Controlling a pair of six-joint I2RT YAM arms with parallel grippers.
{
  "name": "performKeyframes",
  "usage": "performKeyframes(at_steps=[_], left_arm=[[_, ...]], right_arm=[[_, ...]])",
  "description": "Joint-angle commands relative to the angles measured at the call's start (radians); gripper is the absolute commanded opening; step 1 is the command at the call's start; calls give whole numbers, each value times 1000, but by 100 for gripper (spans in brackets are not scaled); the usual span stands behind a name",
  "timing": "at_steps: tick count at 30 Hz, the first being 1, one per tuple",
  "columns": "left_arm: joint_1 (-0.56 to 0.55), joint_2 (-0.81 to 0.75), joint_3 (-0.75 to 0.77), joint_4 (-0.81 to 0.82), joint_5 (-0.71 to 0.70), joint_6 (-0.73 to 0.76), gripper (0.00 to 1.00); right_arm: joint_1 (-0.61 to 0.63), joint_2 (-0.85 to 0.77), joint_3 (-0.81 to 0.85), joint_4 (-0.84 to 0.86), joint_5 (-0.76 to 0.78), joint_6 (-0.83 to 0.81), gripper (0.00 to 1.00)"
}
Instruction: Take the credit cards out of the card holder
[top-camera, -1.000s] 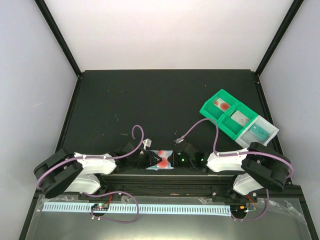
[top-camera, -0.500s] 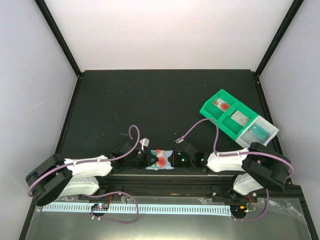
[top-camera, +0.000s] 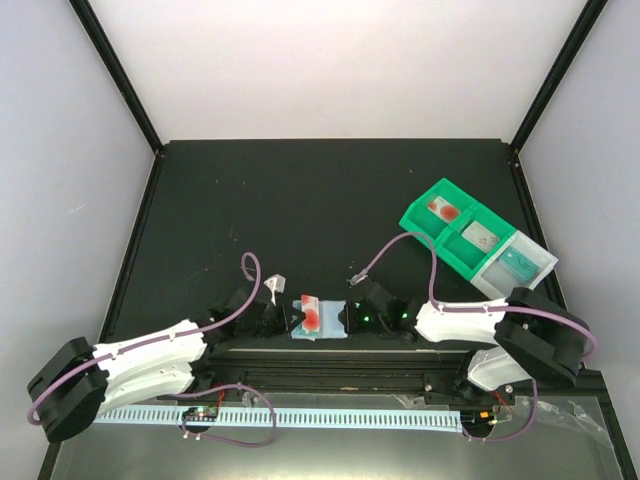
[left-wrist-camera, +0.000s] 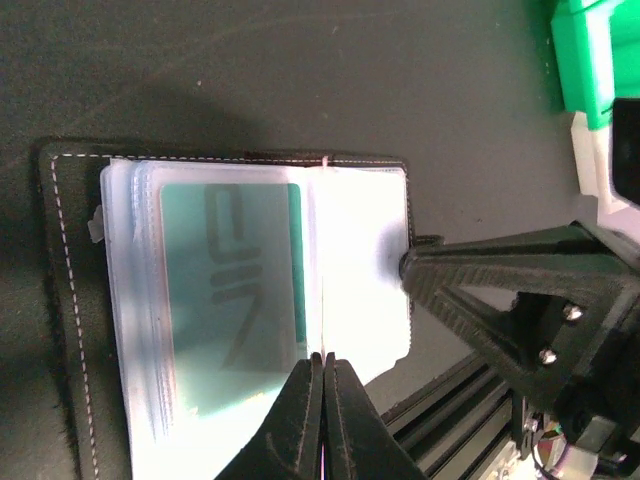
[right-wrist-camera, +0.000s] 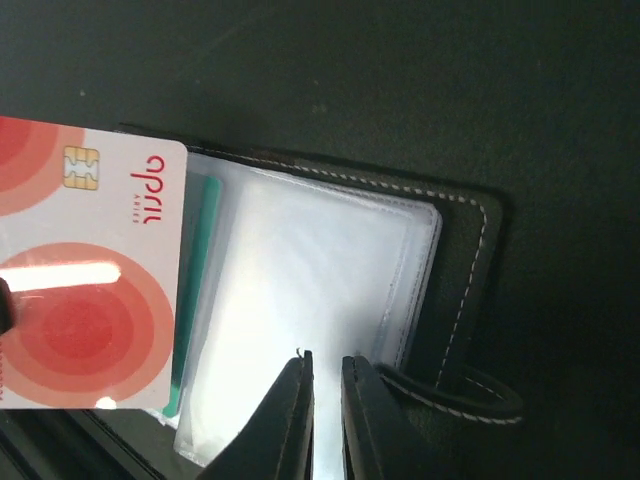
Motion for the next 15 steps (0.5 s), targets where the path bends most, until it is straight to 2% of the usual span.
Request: performKeyframes(at_steps=[1, 8, 15], left_arm=[[8, -75, 30, -102, -15, 72, 2], [8, -190, 52, -175, 22, 181, 2], [9, -321, 70, -178, 151, 272, 2]], right_arm=[[-6, -99, 84, -192, 69, -192, 10], [-29, -284, 207, -370, -16, -494, 10], [-50, -370, 370, -603, -153, -646, 17]])
